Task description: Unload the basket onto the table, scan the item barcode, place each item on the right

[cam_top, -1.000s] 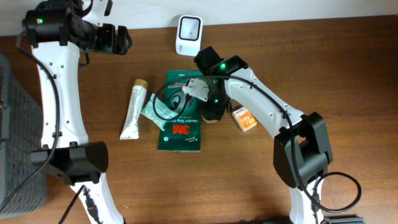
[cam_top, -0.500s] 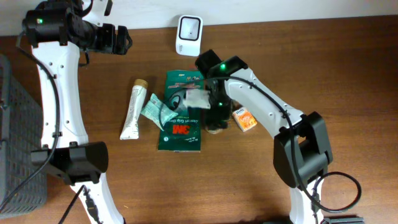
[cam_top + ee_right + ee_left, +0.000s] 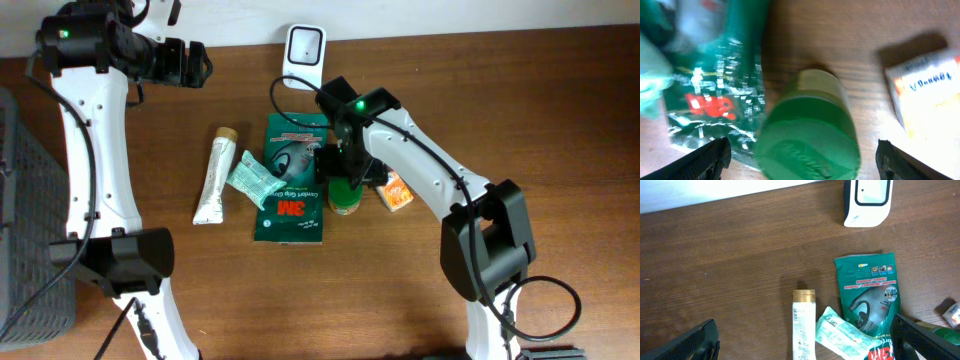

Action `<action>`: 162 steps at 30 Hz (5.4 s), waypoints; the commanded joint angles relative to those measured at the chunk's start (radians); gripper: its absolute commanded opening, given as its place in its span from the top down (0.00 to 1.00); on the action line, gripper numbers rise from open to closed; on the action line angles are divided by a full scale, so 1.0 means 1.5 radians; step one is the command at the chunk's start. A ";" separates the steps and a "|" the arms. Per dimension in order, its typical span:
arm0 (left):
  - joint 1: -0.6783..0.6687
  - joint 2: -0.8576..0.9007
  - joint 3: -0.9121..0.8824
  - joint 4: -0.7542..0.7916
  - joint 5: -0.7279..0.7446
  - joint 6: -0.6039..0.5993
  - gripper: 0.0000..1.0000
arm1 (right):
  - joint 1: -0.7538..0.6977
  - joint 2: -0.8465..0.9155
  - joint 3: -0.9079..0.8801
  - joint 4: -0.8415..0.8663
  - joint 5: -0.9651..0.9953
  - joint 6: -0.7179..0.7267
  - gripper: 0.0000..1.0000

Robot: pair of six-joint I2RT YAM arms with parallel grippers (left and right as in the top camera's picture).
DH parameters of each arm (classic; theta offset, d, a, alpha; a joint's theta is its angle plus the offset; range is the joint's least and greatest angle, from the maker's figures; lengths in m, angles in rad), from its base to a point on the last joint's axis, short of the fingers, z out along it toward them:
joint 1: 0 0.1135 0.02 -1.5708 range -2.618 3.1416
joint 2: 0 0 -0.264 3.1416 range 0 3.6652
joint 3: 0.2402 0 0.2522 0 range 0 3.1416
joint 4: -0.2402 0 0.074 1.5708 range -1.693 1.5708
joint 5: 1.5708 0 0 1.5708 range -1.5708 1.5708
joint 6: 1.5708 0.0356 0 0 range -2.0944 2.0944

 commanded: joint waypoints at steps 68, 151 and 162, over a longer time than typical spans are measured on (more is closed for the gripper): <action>0.001 -0.012 0.008 0.002 0.007 0.006 0.01 | -0.089 -0.003 -0.033 0.137 -0.040 -0.061 0.13; 0.001 -0.012 0.008 0.001 0.007 0.006 0.01 | -0.108 -0.032 0.084 0.395 0.124 -0.311 0.63; 0.001 -0.012 0.008 0.001 0.007 0.006 0.01 | -0.321 -0.023 0.066 0.037 0.065 -0.257 0.56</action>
